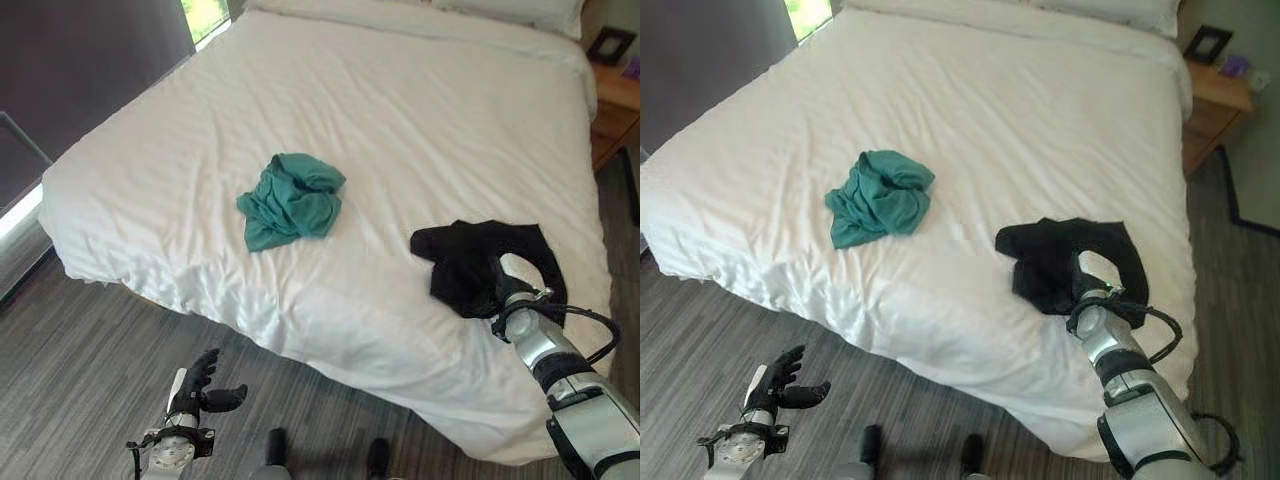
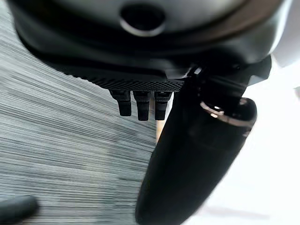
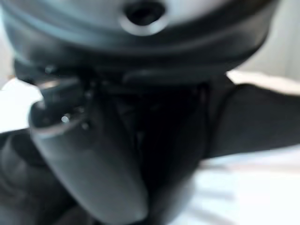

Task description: Pick up bed clothes into laundry basket.

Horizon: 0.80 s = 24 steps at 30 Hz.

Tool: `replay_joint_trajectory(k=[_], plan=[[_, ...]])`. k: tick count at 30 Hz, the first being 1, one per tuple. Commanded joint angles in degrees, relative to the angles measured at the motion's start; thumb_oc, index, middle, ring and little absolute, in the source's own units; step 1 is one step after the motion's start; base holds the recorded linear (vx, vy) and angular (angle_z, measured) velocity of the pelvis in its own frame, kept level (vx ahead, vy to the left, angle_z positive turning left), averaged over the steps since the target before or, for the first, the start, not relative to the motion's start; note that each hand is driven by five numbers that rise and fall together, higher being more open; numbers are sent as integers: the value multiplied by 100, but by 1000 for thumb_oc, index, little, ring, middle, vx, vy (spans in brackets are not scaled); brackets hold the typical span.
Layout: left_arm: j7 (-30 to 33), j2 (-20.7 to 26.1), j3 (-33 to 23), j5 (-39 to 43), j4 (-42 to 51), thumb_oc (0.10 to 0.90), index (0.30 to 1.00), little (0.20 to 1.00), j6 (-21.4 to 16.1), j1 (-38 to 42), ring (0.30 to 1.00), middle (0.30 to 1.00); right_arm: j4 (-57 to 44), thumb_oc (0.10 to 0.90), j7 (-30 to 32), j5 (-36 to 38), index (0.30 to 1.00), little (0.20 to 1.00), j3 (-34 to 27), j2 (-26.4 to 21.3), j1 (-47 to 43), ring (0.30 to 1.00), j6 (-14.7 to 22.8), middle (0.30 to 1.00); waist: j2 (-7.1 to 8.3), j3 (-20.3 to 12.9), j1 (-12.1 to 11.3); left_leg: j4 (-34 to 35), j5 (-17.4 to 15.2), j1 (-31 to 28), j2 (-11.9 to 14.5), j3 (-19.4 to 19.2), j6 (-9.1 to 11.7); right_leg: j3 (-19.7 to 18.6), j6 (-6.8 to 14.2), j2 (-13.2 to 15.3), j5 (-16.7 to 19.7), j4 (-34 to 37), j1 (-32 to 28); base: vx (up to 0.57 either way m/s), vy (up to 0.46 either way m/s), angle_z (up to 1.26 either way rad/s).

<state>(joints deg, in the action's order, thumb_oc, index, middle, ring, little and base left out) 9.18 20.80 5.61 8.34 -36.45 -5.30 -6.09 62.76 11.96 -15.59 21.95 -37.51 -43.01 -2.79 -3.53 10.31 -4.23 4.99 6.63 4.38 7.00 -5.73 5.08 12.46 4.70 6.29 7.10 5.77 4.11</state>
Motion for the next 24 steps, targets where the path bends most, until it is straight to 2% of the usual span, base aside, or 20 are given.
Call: replay_joint_trajectory(k=[1, 5, 7, 8, 10, 11, 12, 13, 14, 15, 16, 17, 18, 19, 21, 22, 24], plan=[[182, 479, 27, -89, -634, 800, 900, 900, -348, 780, 900, 900, 558, 400, 105, 327, 300, 300, 318, -517, -959, 300, 47, 300, 74, 77, -69, 1, -7, 247, -82, -41, 415, 145, 490, 459, -338, -77, -49, -19, 40, 11], [231, 443, -81, -60, -1180, 800, 900, 900, -313, 778, 900, 900, 183, 400, 203, 473, 300, 300, 329, -774, -1085, 300, 132, 300, 67, 49, -12, 1, -5, 207, -46, -54, 434, 164, 495, 448, -377, -77, -116, 19, 14, 13], [250, 543, -380, 50, -1760, 800, 900, 900, -252, 743, 900, 900, -506, 400, 308, 655, 300, 300, 344, -1269, -1315, 300, 234, 300, 131, 14, 76, 1, -48, 84, -28, -85, 435, 137, 484, 427, -416, -77, -244, 9, 5, 2], [250, 543, -379, 50, -1761, 800, 900, 900, -252, 743, 900, 900, -507, 400, 308, 655, 300, 300, 343, -1269, -1315, 300, 233, 300, 131, 11, 76, 1, -47, 89, -28, -84, 434, 138, 484, 427, -416, -77, -240, 28, 3, 8], [300, 671, -616, 16, -2111, 800, 900, 900, -178, 726, 900, 900, -1368, 400, 487, 761, 300, 300, 83, -1729, -1144, 300, 310, 300, 203, -50, 164, 1, -86, -51, -18, -116, 429, 127, 480, 418, -429, -77, -391, 72, -10, 7], [425, 1033, -1009, -160, -2363, 800, 900, 900, -99, 651, 900, 900, -2744, 400, 859, 1039, 300, 300, -734, -2756, -744, 300, 477, 300, 282, -172, 315, 1, -174, -260, -3, -148, 431, 135, 494, 418, -465, -77, -560, 88, -24, 11], [486, 1190, -1144, -213, -2316, 800, 900, 900, -70, 615, 900, 900, -3311, 400, 984, 1040, 300, 300, -1316, -3143, -260, 300, 521, 300, 321, -238, 345, 1, -178, -288, 1, -145, 423, 143, 499, 422, -454, -77, -583, 114, -68, 40], [644, 1507, -1615, -239, -2045, 800, 900, 900, -85, 495, 900, 900, -3978, 400, 1166, 991, 300, 300, -2420, -3769, 721, 300, 586, 300, 308, -344, 498, 1, -240, -395, 25, -175, 442, 151, 511, 415, -496, -77, -682, 55, -70, 38], [670, 1595, -1706, -257, -1893, 800, 900, 900, -100, 438, 900, 900, -4243, 400, 1278, 922, 300, 300, -2954, -3807, 1330, 300, 620, 300, 332, -388, 511, 1, -220, -396, 31, -171, 433, 167, 510, 414, -478, -77, -683, 58, -106, 19], [859, 1896, -2122, -274, -1433, 800, 900, 900, -135, 340, 900, 900, -4544, 400, 1427, 1046, 300, 300, -4069, -3900, 2429, 300, 679, 300, 323, -480, 655, 1, -239, -468, 65, -220, 444, 161, 513, 396, -495, -77, -719, 17, -61, -1], [858, 1924, -2097, -281, -1401, 800, 900, 900, -122, 340, 900, 900, -4609, 400, 1423, 1049, 300, 300, -4271, -3859, 2642, 300, 683, 300, 350, -484, 619, 1, -240, -468, 67, -215, 446, 167, 512, 393, -497, -77, -722, 48, -100, -10], [1047, 2168, -2522, -262, -739, 800, 900, 900, -168, 234, 900, 900, -4833, 400, 1516, 1152, 300, 300, -5273, -3468, 3756, 300, 731, 300, 335, -521, 710, 1, -282, -568, 123, -269, 445, 100, 513, 359, -567, -77, -770, 21, -76, -15], [1138, 2298, -2665, -244, -366, 800, 900, 900, -138, 256, 900, 900, -4947, 400, 1527, 1174, 300, 300, -5808, -3086, 4374, 300, 711, 300, 344, -527, 717, 1, -223, -608, 151, -319, 440, 57, 495, 335, -564, -77, -767, -3, -146, -27], [1375, 2555, -2964, -365, 411, 800, 900, 900, -163, 329, 900, 900, -4863, 400, 1665, 1056, 300, 300, -6177, -2307, 4972, 300, 651, 300, 351, -417, 822, -429, -237, -617, 216, -447, 471, -36, 416, 325, -657, -93, -838, -48, -116, -26], [1544, 2783, -3220, -511, 1112, 800, 900, 900, -177, 482, 900, 900, -4696, 400, 1674, 881, 300, 300, -6180, -1734, 5263, 300, 501, 300, 387, -265, 909, -1190, -153, -367, 254, -420, 548, -168, 344, 319, -630, -103, -861, -52, -60, -40], [1673, 2805, -3275, -479, 1221, 800, 900, 900, -253, 618, 900, 900, -4547, 400, 1631, 875, 300, 300, -5889, -1349, 5224, 300, 489, 300, 407, -205, 961, -1420, -122, -249, 218, -372, 547, -288, 326, 315, -574, -86, -815, -43, 12, -70], [1783, 2926, -3313, -388, 1495, 800, 900, 900, -312, 939, 900, 900, -4064, 400, 1553, 887, 300, 300, -5397, -826, 5163, 300, 363, 300, 429, -158, 1050, -1431, -282, -119, 133, -178, 464, -495, 364, 356, -519, -84, -748, 24, 65, -89]])
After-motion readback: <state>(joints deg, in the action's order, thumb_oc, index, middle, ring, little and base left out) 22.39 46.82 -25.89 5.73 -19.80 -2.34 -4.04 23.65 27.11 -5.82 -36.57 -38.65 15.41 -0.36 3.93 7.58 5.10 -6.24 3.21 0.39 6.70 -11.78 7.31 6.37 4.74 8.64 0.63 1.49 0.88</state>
